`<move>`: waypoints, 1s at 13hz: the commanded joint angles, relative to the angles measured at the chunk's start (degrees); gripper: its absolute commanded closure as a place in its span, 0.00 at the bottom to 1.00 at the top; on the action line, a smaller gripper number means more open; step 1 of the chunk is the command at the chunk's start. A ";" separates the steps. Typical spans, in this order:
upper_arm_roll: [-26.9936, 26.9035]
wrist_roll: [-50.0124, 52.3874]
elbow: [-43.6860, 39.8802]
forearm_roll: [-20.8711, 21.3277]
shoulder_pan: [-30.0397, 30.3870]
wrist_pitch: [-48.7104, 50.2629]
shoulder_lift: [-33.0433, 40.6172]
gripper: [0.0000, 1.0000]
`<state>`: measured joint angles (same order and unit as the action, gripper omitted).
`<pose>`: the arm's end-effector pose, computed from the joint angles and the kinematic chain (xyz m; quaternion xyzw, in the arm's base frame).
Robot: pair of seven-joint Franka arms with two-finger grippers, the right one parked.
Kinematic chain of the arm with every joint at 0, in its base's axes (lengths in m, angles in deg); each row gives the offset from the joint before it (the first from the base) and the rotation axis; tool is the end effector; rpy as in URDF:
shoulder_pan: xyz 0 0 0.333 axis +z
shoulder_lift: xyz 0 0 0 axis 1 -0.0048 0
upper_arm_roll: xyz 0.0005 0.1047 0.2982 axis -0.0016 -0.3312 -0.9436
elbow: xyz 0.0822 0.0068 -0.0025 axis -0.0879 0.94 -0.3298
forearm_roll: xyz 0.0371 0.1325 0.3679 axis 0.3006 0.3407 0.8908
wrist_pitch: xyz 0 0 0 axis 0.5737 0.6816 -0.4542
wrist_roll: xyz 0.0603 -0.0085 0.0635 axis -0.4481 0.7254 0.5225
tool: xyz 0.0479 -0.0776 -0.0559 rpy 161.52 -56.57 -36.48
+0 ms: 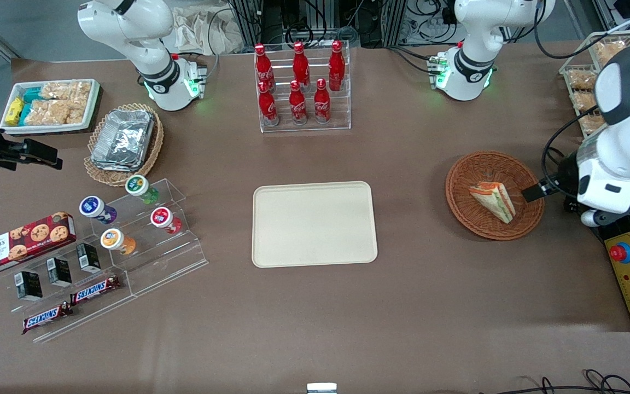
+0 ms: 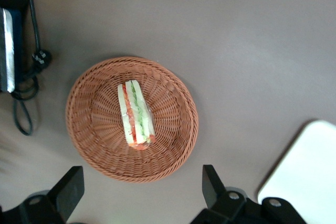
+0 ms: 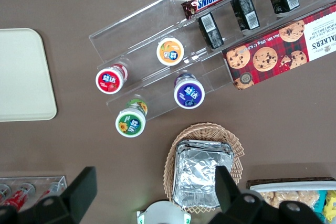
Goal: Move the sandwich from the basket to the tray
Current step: 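Lower the open left gripper over the wrapped sandwich in the wicker basket, then close the left gripper on the sandwich's wrapped edge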
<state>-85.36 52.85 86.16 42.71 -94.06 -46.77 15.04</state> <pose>0.5710 -0.0363 0.4860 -0.9673 -0.2474 0.0523 0.0214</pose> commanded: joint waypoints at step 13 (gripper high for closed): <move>1.10 18.15 32.76 8.15 0.55 -32.20 1.49 0.00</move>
<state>-84.76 68.76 116.05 47.91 -93.89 -75.23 16.93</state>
